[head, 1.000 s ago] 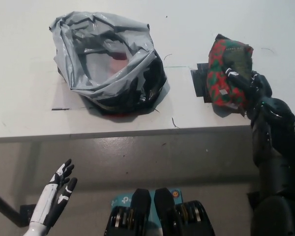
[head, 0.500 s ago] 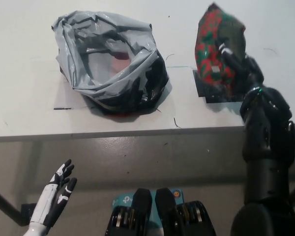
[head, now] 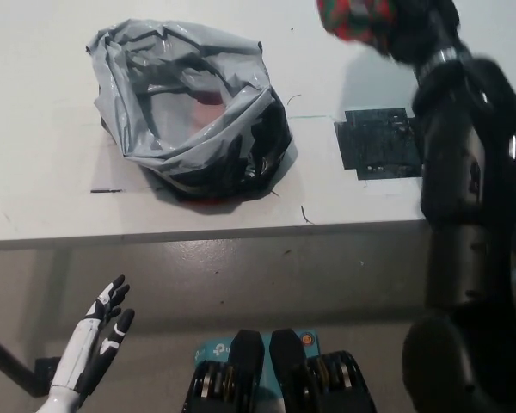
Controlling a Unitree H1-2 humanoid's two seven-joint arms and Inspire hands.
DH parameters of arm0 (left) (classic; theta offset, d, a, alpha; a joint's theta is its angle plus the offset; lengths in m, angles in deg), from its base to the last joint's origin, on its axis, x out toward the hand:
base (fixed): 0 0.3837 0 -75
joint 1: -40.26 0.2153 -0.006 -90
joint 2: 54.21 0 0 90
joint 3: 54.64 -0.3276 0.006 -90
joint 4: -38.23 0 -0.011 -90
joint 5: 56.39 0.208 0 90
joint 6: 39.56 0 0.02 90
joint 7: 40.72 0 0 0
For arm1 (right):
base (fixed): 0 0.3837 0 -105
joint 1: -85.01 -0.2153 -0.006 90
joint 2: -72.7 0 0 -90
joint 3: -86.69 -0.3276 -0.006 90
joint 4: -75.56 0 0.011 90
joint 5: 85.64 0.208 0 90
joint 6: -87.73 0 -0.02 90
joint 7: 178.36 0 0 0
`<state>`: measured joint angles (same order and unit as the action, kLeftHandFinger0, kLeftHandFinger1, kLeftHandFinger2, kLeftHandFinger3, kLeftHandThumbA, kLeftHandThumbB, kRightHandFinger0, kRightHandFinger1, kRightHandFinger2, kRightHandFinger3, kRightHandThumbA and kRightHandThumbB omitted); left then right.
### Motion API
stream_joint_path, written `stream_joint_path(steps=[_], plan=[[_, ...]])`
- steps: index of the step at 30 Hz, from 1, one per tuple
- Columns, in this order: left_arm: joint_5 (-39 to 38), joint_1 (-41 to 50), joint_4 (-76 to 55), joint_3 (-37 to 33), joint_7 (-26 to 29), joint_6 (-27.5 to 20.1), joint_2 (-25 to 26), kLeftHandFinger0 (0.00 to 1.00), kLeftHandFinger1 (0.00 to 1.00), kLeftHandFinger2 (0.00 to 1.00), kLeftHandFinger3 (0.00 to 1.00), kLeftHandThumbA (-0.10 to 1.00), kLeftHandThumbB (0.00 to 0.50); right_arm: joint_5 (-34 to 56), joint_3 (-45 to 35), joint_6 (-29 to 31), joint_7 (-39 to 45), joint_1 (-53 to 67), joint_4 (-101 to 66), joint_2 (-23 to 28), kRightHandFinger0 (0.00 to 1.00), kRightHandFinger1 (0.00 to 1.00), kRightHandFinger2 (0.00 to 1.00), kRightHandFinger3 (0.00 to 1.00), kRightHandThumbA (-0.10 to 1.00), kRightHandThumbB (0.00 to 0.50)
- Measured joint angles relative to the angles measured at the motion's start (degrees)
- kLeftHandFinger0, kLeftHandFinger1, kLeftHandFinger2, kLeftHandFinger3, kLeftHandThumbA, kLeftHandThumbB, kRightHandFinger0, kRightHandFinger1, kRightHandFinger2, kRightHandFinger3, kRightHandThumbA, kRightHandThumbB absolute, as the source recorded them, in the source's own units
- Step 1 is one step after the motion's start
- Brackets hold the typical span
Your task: The robot uses its right hand to pick up a bag of coffee beans and puts it in the black plastic bag, then the robot grabs the top of the bag and lifts it.
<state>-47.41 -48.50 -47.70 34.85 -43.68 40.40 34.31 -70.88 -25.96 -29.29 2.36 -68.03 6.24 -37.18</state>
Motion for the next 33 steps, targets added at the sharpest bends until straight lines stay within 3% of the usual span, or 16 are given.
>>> stream_joint_path(steps=[6,9,11,13,15,18,21,23,24,25,26,32,33], plan=[[0.3,0.0,0.0,0.0,-0.1,0.0,0.2,1.0,1.0,1.0,1.0,0.95,0.212,0.8,5.5,0.0,0.2,-4.5,3.0,0.5,0.0,0.46,0.88,0.99,-0.1,0.127],[0.5,-0.1,-0.1,-0.1,-0.2,0.0,0.2,1.0,1.0,1.0,1.0,0.96,0.225,0.7,7.3,0.0,0.2,-6.3,7.2,0.7,0.0,0.41,0.83,0.85,-0.1,0.154],[0.6,-0.1,-0.1,-0.1,-0.2,0.0,0.2,1.0,1.0,1.0,1.0,0.96,0.229,0.6,8.3,0.1,0.2,-6.9,9.1,0.8,0.0,0.37,0.79,0.81,-0.1,0.163],[0.8,-0.1,-0.1,-0.1,-0.2,0.0,0.3,1.0,1.0,1.0,1.0,0.96,0.227,-0.3,11.0,0.5,0.2,-8.7,14.8,1.0,0.0,0.39,0.81,0.86,-0.1,0.187],[0.8,-0.2,-0.1,-0.1,-0.3,0.1,0.3,1.0,1.0,1.0,1.0,0.96,0.225,-1.1,12.9,1.2,0.3,-9.7,18.1,1.1,0.0,0.39,0.82,0.87,-0.1,0.183],[0.8,-0.2,-0.1,-0.2,-0.5,0.1,0.3,1.0,1.0,1.0,1.0,0.95,0.228,-2.9,16.3,2.7,0.4,-11.1,24.0,1.1,0.0,0.35,0.73,0.73,-0.1,0.168],[0.8,-0.2,-0.1,-0.2,-0.7,0.1,0.3,1.0,1.0,1.0,1.0,0.95,0.23,-4.8,19.6,4.4,0.5,-12.0,28.9,1.1,0.0,0.33,0.71,0.58,-0.1,0.153],[0.8,-0.2,-0.1,-0.2,-0.8,0.1,0.3,1.0,1.0,1.0,1.0,0.95,0.229,-6.8,22.6,5.7,0.3,-12.5,32.2,1.1,0.0,0.32,0.72,0.59,-0.1,0.152],[0.8,-0.2,-0.1,-0.2,-0.8,0.1,0.3,1.0,1.0,1.0,1.0,0.96,0.224,-7.7,24.0,6.2,0.1,-12.6,33.4,1.1,0.02,0.41,0.77,0.55,-0.1,0.171],[0.8,-0.2,-0.1,-0.2,-0.8,0.1,0.3,1.0,1.0,1.0,1.0,0.96,0.224,-8.8,25.6,6.8,0.0,-12.6,34.7,1.1,0.02,0.41,0.77,0.55,-0.1,0.171],[0.9,-0.2,-0.1,-0.2,-0.8,0.2,0.3,1.0,1.0,1.0,1.0,0.96,0.225,-9.9,27.8,7.5,-0.3,-12.7,36.4,1.1,0.03,0.47,0.8,0.63,-0.1,0.166],[1.1,-0.2,-0.1,-0.3,-0.9,0.2,0.3,1.0,1.0,1.0,1.0,0.95,0.22,-15.1,34.6,10.2,-1.6,-13.1,41.5,0.9,0.0,0.47,0.81,0.72,-0.1,0.163],[1.1,-0.2,-0.1,-0.4,-0.9,0.3,0.3,1.0,1.0,1.0,1.0,0.95,0.226,-16.3,36.1,10.9,-1.8,-13.4,42.6,0.7,0.16,0.66,0.94,0.72,-0.1,0.183]])
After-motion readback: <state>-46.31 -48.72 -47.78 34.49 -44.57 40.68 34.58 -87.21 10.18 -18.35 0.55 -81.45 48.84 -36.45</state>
